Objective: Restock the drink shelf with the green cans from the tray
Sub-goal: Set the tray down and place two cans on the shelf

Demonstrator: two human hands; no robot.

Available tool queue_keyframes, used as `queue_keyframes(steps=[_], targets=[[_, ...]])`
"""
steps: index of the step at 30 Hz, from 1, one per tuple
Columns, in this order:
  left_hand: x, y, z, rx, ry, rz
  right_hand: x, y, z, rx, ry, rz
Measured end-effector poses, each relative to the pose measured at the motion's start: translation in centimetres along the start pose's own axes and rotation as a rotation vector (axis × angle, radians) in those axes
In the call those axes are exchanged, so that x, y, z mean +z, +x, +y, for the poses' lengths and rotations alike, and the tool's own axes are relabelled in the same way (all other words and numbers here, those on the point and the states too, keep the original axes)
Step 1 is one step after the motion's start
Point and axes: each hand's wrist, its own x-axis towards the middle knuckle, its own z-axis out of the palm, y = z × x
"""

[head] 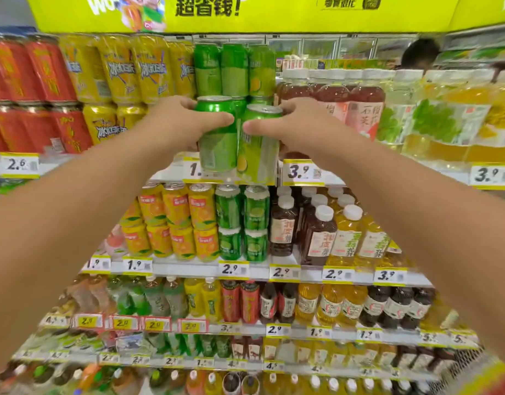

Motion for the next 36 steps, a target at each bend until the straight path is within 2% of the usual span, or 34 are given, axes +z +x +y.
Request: queue_keyframes(steps=[11,15,18,22,25,28,31,36], targets=[[0.4,6.7,-0.3,-0.007,0.006,-0.004,1.4,8.9,-2.4,0.123,-0.066,0.070],[1.5,8.2,-0.8,-0.054,-0.037,-0.016,2.2,9.8,-1.6,0.098,-0.135,0.063],[2.4,9.1,-1.5,-0.070,-0.013,0.003,3.2,10.7,-0.5,0.100,-0.054,0.076],[3.0,9.7,-2.3,-0.110,0.031,0.025,4.1,11.5,0.2,0.120,-0.067,0.119],[3.3,10.2,-2.8,-0.129,-0.038,-0.017,4.5,11.8,0.1,0.128,-0.122,0.118],[3.3,10.3,-2.9,-0.118,-0.094,-0.035,5.2,12.0,-0.2,0.137,-0.233,0.120],[3.5,10.4,-3.1,-0.105,-0.124,-0.032,5.3,12.6,0.5,0.120,-0.132,0.138],[4.4,13.3,-5.9,-0.066,-0.099,0.000,6.3,12.1,0.8,0.098,-0.200,0.216]])
